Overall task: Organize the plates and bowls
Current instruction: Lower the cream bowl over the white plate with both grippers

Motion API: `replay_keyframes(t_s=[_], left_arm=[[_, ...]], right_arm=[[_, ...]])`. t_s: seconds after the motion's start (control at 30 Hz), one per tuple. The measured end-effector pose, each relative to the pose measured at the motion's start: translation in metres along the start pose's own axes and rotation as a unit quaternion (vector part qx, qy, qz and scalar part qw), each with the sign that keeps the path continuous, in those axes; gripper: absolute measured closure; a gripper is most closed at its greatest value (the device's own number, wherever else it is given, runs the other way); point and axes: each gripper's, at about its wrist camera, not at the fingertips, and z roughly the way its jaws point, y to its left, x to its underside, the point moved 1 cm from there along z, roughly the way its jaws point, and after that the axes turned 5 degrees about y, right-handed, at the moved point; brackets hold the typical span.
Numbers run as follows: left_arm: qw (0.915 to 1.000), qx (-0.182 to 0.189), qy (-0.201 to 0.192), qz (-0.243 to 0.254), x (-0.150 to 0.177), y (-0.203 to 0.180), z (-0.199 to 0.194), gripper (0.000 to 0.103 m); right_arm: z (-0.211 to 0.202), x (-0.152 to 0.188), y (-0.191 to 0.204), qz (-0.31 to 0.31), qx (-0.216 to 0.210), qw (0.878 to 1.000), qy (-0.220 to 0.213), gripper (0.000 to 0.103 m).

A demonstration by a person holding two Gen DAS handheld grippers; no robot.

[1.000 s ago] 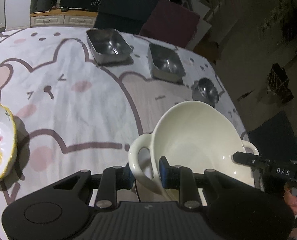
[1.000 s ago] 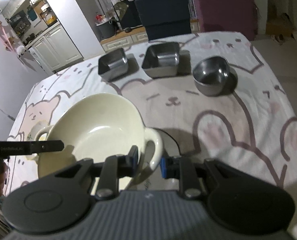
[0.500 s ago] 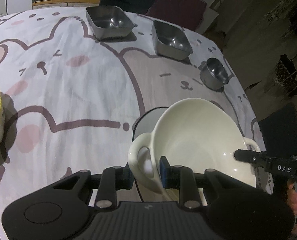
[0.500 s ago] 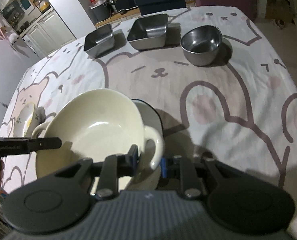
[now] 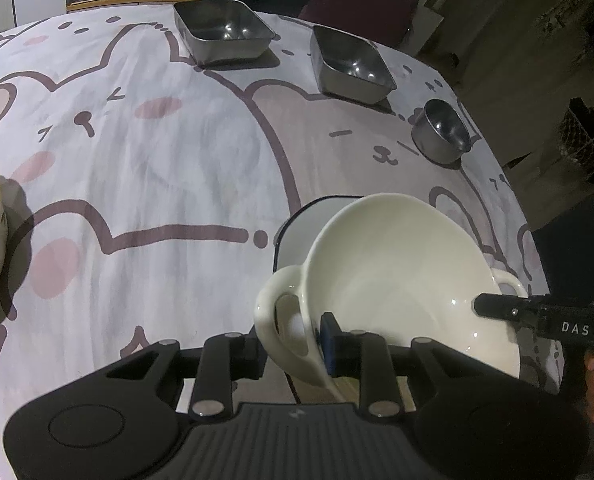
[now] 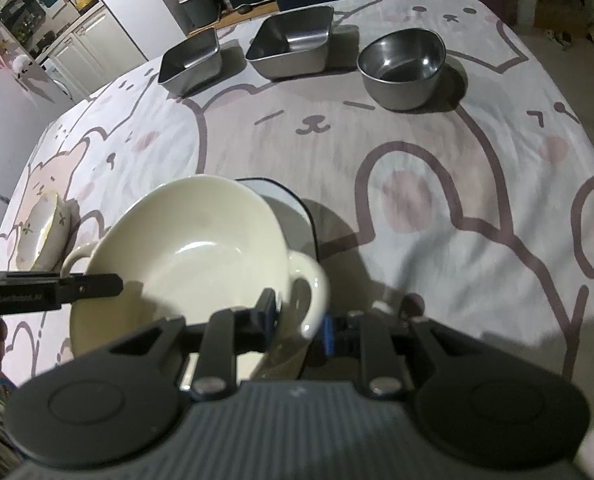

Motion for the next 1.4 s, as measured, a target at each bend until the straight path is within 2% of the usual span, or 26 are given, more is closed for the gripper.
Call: replay_keyframes(t_s=[1.4], left_arm=[[1.0000, 0.002, 0.000, 0.005, 0.000, 0.003, 0.009, 0.074]], right_arm=[[0.013, -0.003, 0.000, 0.013, 0.007, 1.000, 0.018, 0.073]])
